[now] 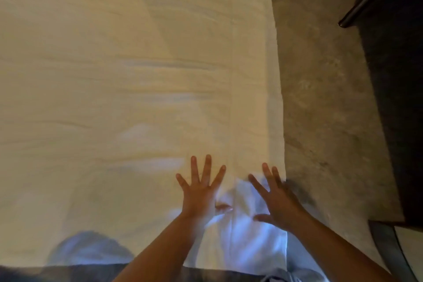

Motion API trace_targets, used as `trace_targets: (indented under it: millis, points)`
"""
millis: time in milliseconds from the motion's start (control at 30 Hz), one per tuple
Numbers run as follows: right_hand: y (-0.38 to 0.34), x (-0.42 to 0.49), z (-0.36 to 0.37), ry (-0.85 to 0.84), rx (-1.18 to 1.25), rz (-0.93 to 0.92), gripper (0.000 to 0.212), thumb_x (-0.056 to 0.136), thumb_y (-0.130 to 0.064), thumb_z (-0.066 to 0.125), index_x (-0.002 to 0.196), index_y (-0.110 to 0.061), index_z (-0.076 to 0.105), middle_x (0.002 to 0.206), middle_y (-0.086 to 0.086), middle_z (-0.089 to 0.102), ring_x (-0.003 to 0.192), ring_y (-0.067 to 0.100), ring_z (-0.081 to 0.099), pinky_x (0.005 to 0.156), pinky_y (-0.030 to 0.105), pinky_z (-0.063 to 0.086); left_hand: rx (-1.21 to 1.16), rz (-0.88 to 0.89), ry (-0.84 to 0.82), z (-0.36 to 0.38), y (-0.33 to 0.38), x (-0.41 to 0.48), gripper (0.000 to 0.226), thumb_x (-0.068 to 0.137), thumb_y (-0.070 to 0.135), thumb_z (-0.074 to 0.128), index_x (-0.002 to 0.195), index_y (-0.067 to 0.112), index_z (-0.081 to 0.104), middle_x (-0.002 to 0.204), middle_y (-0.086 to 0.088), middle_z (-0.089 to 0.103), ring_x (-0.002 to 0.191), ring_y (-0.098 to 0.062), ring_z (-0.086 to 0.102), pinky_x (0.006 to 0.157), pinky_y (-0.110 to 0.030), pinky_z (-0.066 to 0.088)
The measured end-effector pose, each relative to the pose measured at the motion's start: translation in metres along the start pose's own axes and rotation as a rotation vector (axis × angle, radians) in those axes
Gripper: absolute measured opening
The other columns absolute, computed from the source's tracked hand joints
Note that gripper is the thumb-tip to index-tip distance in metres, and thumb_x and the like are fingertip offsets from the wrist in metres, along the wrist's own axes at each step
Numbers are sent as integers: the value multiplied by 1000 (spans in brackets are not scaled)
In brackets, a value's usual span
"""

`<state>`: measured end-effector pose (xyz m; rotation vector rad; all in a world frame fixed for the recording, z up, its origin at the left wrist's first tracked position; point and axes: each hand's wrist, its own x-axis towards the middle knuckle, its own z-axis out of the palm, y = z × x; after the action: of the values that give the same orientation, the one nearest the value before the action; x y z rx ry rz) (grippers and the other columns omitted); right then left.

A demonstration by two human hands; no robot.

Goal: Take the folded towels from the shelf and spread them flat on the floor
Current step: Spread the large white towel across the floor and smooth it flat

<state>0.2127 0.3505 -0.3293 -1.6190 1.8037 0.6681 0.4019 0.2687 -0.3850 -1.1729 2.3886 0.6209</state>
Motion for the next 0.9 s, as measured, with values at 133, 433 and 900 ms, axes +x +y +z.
trace_targets:
  millis: [133,433,900]
  points:
    - [-7,-10,10,-11,11,22,123,70,-66,59,127,-19,-40,135,19,-46,136,45,-23,115,48,20,27,-1,34,-2,3,5,117,60,81,51,127,43,-37,139,-9,-46,120,-49,-45,92,-80,-2]
    - [2,-18,11,45,-69,40,141,51,-69,72,140,-5,-15,145,32,-22,135,47,-14,113,54,19,-45,-41,25,7,38,-7,121,58,79,56,138,34,-23,135,-21,-50,122,-51,-39,98,-75,-3]
    - [-37,87,-59,36,-26,-228,133,56,-75,62,131,-25,-36,131,3,-54,130,32,-40,105,71,10,-187,-439,282,2,-49,-3,94,71,78,38,143,42,-11,143,2,-40,130,-35,-38,100,-74,6]
